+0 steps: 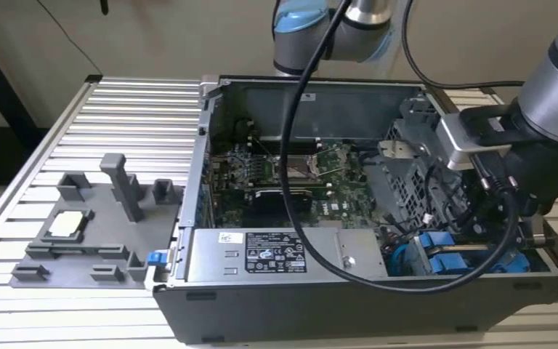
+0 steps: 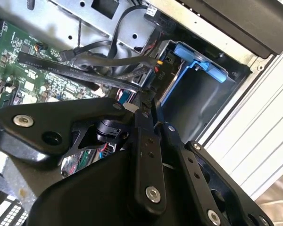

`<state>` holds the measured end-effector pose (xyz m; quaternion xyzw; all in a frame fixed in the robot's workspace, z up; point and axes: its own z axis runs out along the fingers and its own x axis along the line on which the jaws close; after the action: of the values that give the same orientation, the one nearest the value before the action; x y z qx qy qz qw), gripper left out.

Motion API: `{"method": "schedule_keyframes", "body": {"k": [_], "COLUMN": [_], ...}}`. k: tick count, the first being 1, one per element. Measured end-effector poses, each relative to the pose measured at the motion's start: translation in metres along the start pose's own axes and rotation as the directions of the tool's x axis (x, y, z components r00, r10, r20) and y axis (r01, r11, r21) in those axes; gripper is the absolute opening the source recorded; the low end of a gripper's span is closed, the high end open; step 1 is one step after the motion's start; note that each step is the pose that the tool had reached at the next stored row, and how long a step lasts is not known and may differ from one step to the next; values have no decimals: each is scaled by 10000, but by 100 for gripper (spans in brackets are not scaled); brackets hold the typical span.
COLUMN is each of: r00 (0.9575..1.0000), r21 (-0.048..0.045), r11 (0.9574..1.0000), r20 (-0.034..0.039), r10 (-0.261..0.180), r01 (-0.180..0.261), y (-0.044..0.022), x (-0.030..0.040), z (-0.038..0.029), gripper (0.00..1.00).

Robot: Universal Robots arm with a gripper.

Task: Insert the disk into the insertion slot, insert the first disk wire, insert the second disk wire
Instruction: 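Insert the second disk wire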

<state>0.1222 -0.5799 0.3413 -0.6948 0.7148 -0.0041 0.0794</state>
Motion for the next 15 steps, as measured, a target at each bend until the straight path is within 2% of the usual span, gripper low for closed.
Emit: {"method": "schedule_keyframes", "body": {"k": [4,8,15], "r00": [10000,10000,10000], "r21": [2,1,-2], "r11": [10000,10000,10000], "r20": [-5,31,26], "r10": [20,25,26], "r01": [-20,-25,-26], "y": [2,-7,-7], "x": [2,4,20], "z": [19,33,64], "gripper": [16,16,16]}}
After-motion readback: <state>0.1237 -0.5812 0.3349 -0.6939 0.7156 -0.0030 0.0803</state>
